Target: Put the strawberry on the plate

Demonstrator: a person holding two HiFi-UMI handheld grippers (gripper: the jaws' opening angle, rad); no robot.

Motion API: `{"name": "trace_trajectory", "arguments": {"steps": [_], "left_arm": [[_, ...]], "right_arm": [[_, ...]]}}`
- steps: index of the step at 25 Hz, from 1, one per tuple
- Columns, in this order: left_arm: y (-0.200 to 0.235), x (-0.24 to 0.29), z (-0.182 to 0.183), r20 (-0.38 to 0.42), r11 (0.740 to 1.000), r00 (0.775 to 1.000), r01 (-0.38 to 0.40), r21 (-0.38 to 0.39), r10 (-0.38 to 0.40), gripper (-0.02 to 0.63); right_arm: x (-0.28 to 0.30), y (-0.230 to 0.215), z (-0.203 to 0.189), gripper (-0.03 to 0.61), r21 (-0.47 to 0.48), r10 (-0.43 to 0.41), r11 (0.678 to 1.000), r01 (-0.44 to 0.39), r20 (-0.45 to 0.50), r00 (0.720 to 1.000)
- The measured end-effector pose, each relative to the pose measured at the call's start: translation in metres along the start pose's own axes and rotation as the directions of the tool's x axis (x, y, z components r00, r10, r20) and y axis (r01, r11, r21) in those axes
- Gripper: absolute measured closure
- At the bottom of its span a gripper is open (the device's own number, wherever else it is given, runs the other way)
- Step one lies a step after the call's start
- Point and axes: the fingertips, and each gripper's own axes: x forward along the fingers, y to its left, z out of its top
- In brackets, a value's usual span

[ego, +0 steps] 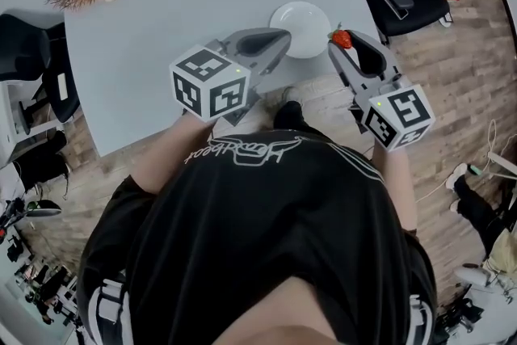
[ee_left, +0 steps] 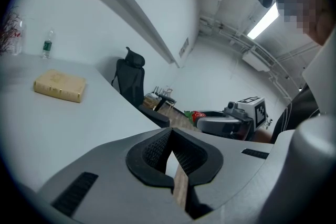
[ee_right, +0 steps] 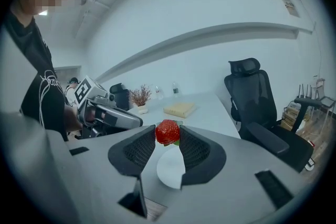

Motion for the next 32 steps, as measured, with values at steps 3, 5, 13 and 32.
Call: {"name": "trace_trajectory", "arguments": {"steps": [3,5,13,32], "left_arm": [[0.004,0.003,-0.003,-0.004,1.000,1.000,-0.014,-0.019,0.014,0.607],[0.010,0.005,-0.007,-0.009,0.999,1.000,-0.023,-0.034,0.023,0.607],[0.031,0.014,-0.023,-0.038,0.996,0.998,-0.061,-0.069,0.058,0.607],[0.089,0.014,-0.045,-0.048,0.968,0.984,-0.178,-0.178,0.172,0.607]], "right_arm": [[0.011,-0.003,-0.007,0.442,0.012,0.029,1.000,-0.029,-0.025,0.999],[0.021,-0.004,-0.012,0.442,0.021,0.046,0.999,-0.045,-0.044,0.998],[0.058,-0.013,-0.032,0.442,0.031,0.101,0.995,-0.099,-0.105,0.989],[0.126,-0.035,-0.112,0.440,-0.164,0.087,0.973,-0.165,-0.402,0.911]]}}
